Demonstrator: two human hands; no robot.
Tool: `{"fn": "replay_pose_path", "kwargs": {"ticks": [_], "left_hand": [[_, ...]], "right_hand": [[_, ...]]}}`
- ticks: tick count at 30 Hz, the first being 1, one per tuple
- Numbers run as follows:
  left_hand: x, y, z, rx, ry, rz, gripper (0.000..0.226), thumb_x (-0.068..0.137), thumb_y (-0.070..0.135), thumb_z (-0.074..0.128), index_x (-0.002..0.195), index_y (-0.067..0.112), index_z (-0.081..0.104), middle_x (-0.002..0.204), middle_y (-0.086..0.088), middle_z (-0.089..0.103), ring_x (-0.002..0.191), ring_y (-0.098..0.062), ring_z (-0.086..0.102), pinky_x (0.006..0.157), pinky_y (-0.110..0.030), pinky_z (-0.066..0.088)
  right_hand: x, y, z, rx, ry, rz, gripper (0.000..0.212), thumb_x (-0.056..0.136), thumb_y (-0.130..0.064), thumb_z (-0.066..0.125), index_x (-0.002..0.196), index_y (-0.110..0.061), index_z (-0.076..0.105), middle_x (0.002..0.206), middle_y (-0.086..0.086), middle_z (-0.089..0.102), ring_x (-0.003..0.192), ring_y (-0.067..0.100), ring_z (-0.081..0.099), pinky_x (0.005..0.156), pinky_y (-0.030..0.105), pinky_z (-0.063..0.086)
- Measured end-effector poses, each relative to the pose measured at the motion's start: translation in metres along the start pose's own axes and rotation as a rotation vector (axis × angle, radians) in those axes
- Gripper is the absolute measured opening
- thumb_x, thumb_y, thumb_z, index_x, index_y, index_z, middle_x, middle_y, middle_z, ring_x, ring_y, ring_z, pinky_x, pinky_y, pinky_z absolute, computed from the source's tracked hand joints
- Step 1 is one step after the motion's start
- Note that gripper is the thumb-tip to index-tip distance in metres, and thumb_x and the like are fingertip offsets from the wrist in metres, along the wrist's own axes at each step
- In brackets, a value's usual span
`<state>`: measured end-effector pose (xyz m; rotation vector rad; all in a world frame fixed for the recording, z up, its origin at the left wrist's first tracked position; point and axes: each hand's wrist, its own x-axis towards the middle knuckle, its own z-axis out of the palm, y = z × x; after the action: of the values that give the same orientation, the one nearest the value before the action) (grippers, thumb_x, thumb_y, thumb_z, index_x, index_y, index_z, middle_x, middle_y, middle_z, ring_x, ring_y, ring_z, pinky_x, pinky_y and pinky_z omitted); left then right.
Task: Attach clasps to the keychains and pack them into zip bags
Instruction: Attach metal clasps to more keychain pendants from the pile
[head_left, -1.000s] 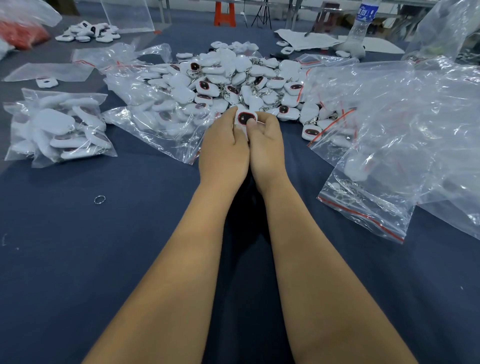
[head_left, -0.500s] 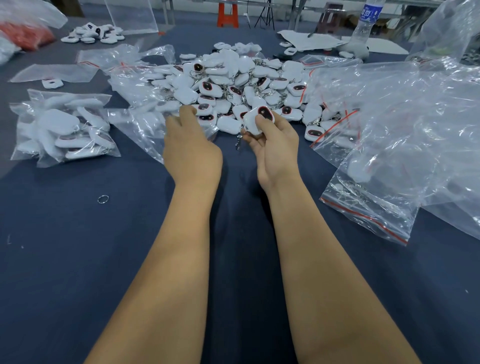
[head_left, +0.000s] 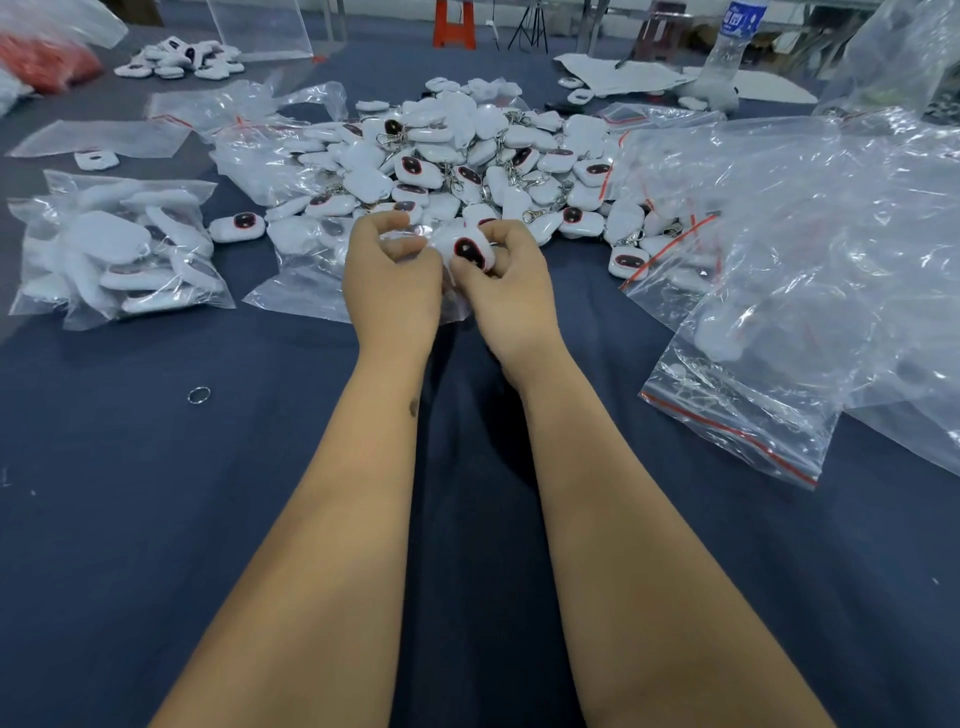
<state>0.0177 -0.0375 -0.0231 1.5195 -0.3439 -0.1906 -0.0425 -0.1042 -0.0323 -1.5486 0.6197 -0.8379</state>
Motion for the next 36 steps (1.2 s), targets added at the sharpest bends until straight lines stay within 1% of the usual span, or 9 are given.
{"fn": "replay_pose_path", "kwargs": {"ticks": [5,8,14,18,21,24,28,32,36], "left_hand": [[-0.002,0.002,0.0,-0.11,0.028,0.081,0.031,0.08,0.001,0.053,0.095,0.028,0.058,0.095,0.002,0.067,0.079,-0.016,0.066,0.062,-0.023,0.054],[0.0,0.003,-0.001,-0.117,0.087,0.132,0.026,0.083,0.004,0.056,0.09,0.029,0.058,0.089,0.006,0.065,0.071,-0.009,0.06,0.063,-0.022,0.051],[0.011,0.004,-0.009,-0.262,0.302,0.087,0.019,0.087,0.005,0.06,0.087,0.024,0.059,0.082,0.004,0.063,0.072,-0.012,0.056,0.067,-0.026,0.05],[0.01,-0.001,-0.007,-0.024,0.072,0.092,0.019,0.084,0.014,0.061,0.094,0.03,0.058,0.091,0.01,0.063,0.077,-0.012,0.059,0.071,-0.029,0.049],[0.009,-0.009,-0.008,0.331,-0.059,0.194,0.022,0.083,0.021,0.063,0.103,0.028,0.059,0.099,0.009,0.063,0.087,-0.012,0.061,0.076,-0.029,0.05],[0.012,-0.008,-0.011,0.354,0.135,0.228,0.024,0.087,0.013,0.053,0.107,0.022,0.064,0.087,0.013,0.058,0.084,-0.007,0.059,0.073,-0.023,0.045],[0.011,0.001,-0.012,-0.032,0.387,0.271,0.034,0.081,0.004,0.046,0.107,0.027,0.046,0.085,0.012,0.047,0.062,0.002,0.046,0.063,-0.013,0.04],[0.005,0.0,-0.007,0.012,0.309,0.345,0.046,0.078,-0.002,0.046,0.115,0.025,0.04,0.104,0.001,0.047,0.08,-0.009,0.047,0.078,-0.022,0.046],[0.0,-0.003,0.0,0.135,0.184,0.377,0.047,0.075,-0.003,0.047,0.118,0.016,0.051,0.111,0.001,0.049,0.097,-0.014,0.051,0.09,-0.031,0.047]], "right_hand": [[-0.001,0.006,0.005,-0.524,0.038,-0.233,0.016,0.093,-0.027,0.062,0.099,-0.02,0.076,0.11,0.002,0.062,0.104,0.018,0.049,0.092,0.034,0.043],[0.001,0.005,0.003,-0.5,0.041,-0.159,0.021,0.096,-0.035,0.059,0.11,-0.032,0.074,0.124,-0.001,0.046,0.121,0.019,0.037,0.109,0.034,0.032],[-0.002,0.001,0.001,-0.202,-0.074,-0.095,0.024,0.094,-0.013,0.059,0.111,-0.027,0.069,0.066,-0.009,0.053,0.059,0.003,0.047,0.067,0.017,0.045],[-0.002,-0.002,0.003,-0.125,-0.053,-0.118,0.032,0.087,0.005,0.053,0.094,-0.021,0.069,0.059,-0.004,0.054,0.064,0.02,0.052,0.066,0.027,0.048],[-0.002,-0.002,0.001,-0.017,0.042,-0.091,0.03,0.087,0.004,0.057,0.093,-0.025,0.059,0.06,-0.003,0.061,0.059,0.013,0.054,0.06,0.021,0.047],[0.001,-0.001,-0.002,-0.049,0.139,-0.083,0.027,0.089,0.001,0.053,0.106,-0.021,0.051,0.084,0.002,0.067,0.066,0.007,0.053,0.064,0.014,0.045],[0.005,0.008,-0.005,-0.655,0.043,-0.198,0.052,0.091,-0.01,0.054,0.142,-0.017,0.042,0.137,0.004,0.052,0.126,0.024,0.043,0.106,0.039,0.037],[0.007,0.016,0.0,-0.979,-0.153,-0.264,0.072,0.095,-0.031,0.052,0.156,-0.023,0.015,0.163,0.004,0.016,0.148,0.025,0.013,0.118,0.042,0.018],[0.01,0.023,0.002,-1.139,-0.239,-0.235,0.066,0.1,-0.036,0.037,0.157,-0.023,0.008,0.164,0.004,0.01,0.15,0.026,0.008,0.12,0.048,0.01]]}}
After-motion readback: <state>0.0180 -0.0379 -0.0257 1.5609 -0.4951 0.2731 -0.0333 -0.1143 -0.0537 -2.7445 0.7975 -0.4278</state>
